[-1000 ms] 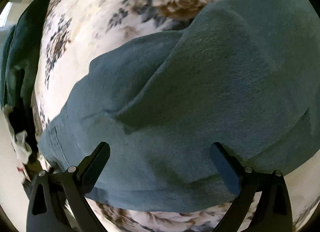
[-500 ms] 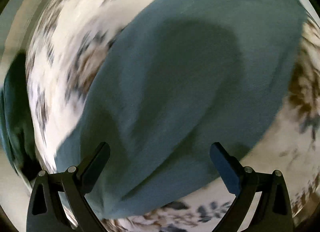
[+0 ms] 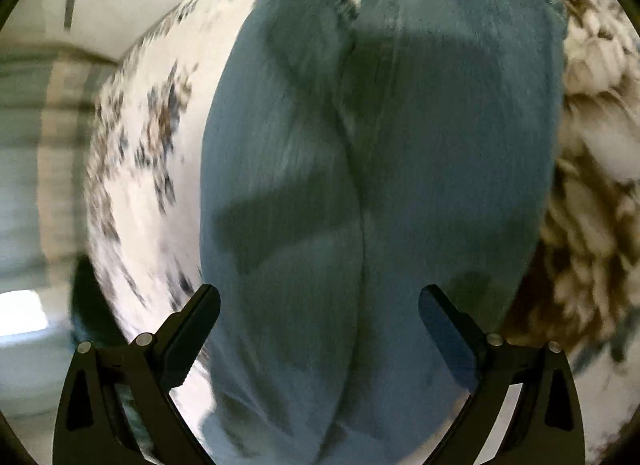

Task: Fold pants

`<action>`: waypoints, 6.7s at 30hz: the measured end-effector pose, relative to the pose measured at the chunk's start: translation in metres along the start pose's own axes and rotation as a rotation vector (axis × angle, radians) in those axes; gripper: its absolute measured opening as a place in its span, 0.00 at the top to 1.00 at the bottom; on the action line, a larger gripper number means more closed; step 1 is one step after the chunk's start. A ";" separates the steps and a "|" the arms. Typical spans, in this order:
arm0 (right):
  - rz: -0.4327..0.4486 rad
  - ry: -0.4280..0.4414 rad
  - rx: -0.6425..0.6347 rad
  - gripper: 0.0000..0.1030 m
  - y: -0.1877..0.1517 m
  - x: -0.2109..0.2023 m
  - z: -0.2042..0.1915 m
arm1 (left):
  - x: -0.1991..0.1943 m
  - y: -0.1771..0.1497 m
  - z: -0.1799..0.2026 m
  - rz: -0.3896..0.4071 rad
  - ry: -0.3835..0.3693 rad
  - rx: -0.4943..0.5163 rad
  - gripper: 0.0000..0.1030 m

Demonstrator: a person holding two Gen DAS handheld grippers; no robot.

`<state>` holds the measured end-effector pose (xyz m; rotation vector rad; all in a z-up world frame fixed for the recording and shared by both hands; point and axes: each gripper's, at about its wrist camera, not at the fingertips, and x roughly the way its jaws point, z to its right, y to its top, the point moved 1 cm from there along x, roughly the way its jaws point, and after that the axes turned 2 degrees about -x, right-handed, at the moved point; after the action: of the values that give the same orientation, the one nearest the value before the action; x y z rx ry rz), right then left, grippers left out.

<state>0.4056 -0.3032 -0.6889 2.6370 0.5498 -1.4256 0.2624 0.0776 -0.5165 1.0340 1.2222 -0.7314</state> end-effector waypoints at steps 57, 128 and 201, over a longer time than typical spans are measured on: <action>-0.311 -0.253 -0.347 0.28 0.168 -0.065 0.078 | 0.027 -0.073 0.281 -0.034 -0.045 0.609 0.66; -0.355 0.263 -0.045 0.55 -0.108 0.051 0.072 | 0.068 -0.010 -0.040 -0.096 -0.550 -0.540 0.94; -0.187 -0.048 -0.347 0.36 -0.056 -0.156 0.100 | -0.015 -0.038 -0.037 0.083 -0.091 -0.297 0.77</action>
<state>0.2282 -0.3175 -0.6113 2.3233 0.9629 -1.2941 0.2107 0.0958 -0.5113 0.7922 1.1617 -0.5083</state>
